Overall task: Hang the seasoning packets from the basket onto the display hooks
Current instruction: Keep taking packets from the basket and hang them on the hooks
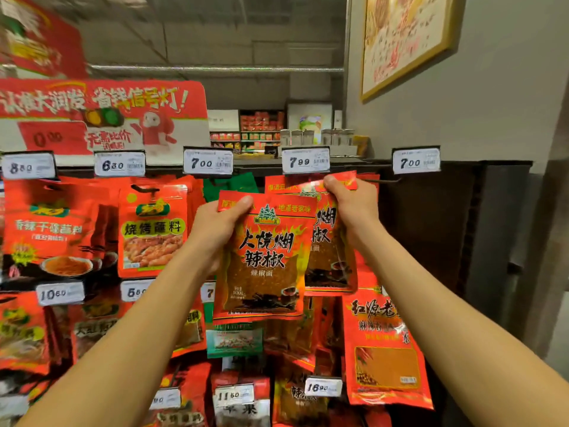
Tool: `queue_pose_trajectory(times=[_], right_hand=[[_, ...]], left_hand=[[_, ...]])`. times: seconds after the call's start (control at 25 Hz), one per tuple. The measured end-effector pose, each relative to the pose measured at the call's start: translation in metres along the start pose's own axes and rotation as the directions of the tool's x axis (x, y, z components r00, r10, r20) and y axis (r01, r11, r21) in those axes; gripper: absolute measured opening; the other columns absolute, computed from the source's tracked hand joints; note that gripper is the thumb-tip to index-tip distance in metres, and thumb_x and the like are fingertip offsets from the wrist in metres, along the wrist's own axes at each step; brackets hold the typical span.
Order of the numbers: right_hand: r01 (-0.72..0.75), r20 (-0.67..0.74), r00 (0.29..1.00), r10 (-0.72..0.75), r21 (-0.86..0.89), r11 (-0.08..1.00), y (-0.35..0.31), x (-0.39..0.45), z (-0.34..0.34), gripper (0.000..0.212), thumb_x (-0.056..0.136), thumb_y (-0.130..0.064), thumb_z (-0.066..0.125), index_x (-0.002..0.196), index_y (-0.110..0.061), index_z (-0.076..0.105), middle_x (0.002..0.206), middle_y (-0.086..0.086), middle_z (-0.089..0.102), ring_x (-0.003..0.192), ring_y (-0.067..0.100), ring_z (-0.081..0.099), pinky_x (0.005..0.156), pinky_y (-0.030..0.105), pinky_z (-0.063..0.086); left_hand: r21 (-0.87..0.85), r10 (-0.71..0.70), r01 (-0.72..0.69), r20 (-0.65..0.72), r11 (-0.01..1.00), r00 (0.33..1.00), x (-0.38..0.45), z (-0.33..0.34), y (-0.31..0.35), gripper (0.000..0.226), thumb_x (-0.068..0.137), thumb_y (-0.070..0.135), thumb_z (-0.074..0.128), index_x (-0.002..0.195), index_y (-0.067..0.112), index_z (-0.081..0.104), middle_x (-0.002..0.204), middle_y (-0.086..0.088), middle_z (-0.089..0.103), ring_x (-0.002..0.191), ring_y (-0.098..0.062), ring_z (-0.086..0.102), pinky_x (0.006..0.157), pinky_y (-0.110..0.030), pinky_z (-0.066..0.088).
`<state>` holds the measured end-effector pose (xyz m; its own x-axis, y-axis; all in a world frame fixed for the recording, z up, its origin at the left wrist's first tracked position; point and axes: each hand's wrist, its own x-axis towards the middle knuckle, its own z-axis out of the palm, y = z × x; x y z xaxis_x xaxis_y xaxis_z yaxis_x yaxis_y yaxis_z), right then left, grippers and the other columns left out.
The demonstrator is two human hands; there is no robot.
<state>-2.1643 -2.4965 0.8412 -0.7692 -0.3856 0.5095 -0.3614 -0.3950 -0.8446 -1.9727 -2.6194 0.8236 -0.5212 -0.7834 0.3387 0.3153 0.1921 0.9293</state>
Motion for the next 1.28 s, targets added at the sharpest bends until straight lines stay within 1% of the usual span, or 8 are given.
queue_pose_trajectory(times=[0.12, 0.28, 0.48, 0.64, 0.88, 1.0, 1.16, 1.28], right_hand=[[-0.047, 0.004, 0.999, 0.047, 0.052, 0.998, 0.005, 0.017, 0.004, 0.029, 0.085, -0.023, 0.077, 0.062, -0.021, 0.058, 0.071, 0.01, 0.069, 0.067, 0.026, 0.068, 0.065, 0.044, 0.054], [-0.055, -0.009, 0.998, 0.055, 0.015, 0.998, 0.009, 0.024, 0.01, 0.032, 0.083, -0.028, 0.08, 0.06, -0.021, 0.059, 0.069, 0.007, 0.071, 0.068, 0.027, 0.07, 0.064, 0.041, 0.053], [-0.084, -0.04, 0.996, 0.084, 0.002, 0.996, 0.014, 0.027, 0.012, 0.021, 0.083, -0.021, 0.078, 0.066, -0.017, 0.066, 0.066, 0.004, 0.071, 0.067, 0.028, 0.073, 0.065, 0.049, 0.058], [-0.093, -0.095, 0.992, 0.084, -0.101, 0.99, 0.023, 0.037, 0.018, 0.026, 0.082, -0.026, 0.077, 0.063, -0.019, 0.061, 0.072, 0.013, 0.073, 0.073, 0.032, 0.072, 0.073, 0.056, 0.058], [-0.15, -0.09, 0.987, 0.135, -0.188, 0.97, 0.041, 0.065, 0.033, 0.027, 0.085, -0.025, 0.077, 0.064, -0.016, 0.063, 0.079, 0.011, 0.074, 0.075, 0.026, 0.067, 0.066, 0.036, 0.049], [-0.158, -0.112, 0.985, 0.132, -0.268, 0.95, 0.045, 0.076, 0.04, 0.025, 0.086, -0.028, 0.077, 0.082, -0.003, 0.074, 0.084, 0.009, 0.074, 0.078, 0.025, 0.066, 0.061, 0.031, 0.045], [-0.185, -0.095, 0.982, 0.161, -0.366, 0.912, 0.05, 0.085, 0.036, 0.04, 0.091, -0.041, 0.07, 0.102, -0.002, 0.073, 0.109, 0.015, 0.073, 0.107, 0.034, 0.065, 0.09, 0.04, 0.052], [-0.167, -0.046, 0.986, 0.161, -0.3, 0.939, 0.053, 0.075, 0.023, 0.039, 0.094, -0.046, 0.065, 0.101, -0.008, 0.074, 0.107, 0.01, 0.075, 0.102, 0.031, 0.068, 0.094, 0.046, 0.053]], left_hand=[[0.004, 0.0, 0.0, -0.036, 1.0, 0.999, 0.016, 0.007, 0.001, 0.013, 0.09, 0.026, 0.073, 0.091, 0.015, 0.068, 0.074, -0.005, 0.077, 0.064, -0.02, 0.073, 0.059, -0.035, 0.061], [0.006, 0.004, -0.004, -0.028, 1.0, 1.0, 0.023, 0.011, -0.002, 0.011, 0.089, 0.023, 0.074, 0.089, 0.014, 0.068, 0.071, -0.004, 0.076, 0.062, -0.019, 0.073, 0.052, -0.03, 0.057], [0.002, 0.003, -0.003, -0.005, 1.0, 1.0, 0.026, 0.013, -0.003, 0.011, 0.088, 0.023, 0.075, 0.089, 0.014, 0.069, 0.075, -0.008, 0.077, 0.066, -0.022, 0.074, 0.055, -0.032, 0.059], [0.01, -0.018, 0.018, -0.004, 1.0, 1.0, 0.028, 0.015, -0.007, 0.012, 0.089, 0.023, 0.075, 0.09, 0.013, 0.068, 0.072, -0.006, 0.076, 0.062, -0.02, 0.074, 0.053, -0.03, 0.057], [-0.013, -0.032, 0.032, -0.038, 0.999, 0.999, 0.034, 0.013, -0.009, 0.01, 0.089, 0.021, 0.074, 0.087, 0.013, 0.068, 0.069, -0.005, 0.076, 0.059, -0.017, 0.073, 0.049, -0.027, 0.055], [-0.019, -0.028, 0.027, -0.047, 0.999, 0.999, 0.038, 0.014, -0.008, 0.011, 0.088, 0.02, 0.074, 0.092, 0.011, 0.07, 0.074, -0.006, 0.077, 0.063, -0.019, 0.073, 0.056, -0.029, 0.057], [-0.004, -0.017, 0.017, -0.035, 1.0, 0.999, 0.038, 0.022, -0.008, 0.012, 0.088, 0.021, 0.074, 0.091, 0.012, 0.069, 0.073, -0.005, 0.077, 0.063, -0.018, 0.074, 0.053, -0.027, 0.056], [-0.024, -0.01, 0.01, -0.014, 1.0, 1.0, 0.039, 0.031, -0.009, 0.01, 0.089, 0.022, 0.074, 0.087, 0.013, 0.069, 0.072, -0.005, 0.077, 0.062, -0.018, 0.074, 0.053, -0.027, 0.056]])
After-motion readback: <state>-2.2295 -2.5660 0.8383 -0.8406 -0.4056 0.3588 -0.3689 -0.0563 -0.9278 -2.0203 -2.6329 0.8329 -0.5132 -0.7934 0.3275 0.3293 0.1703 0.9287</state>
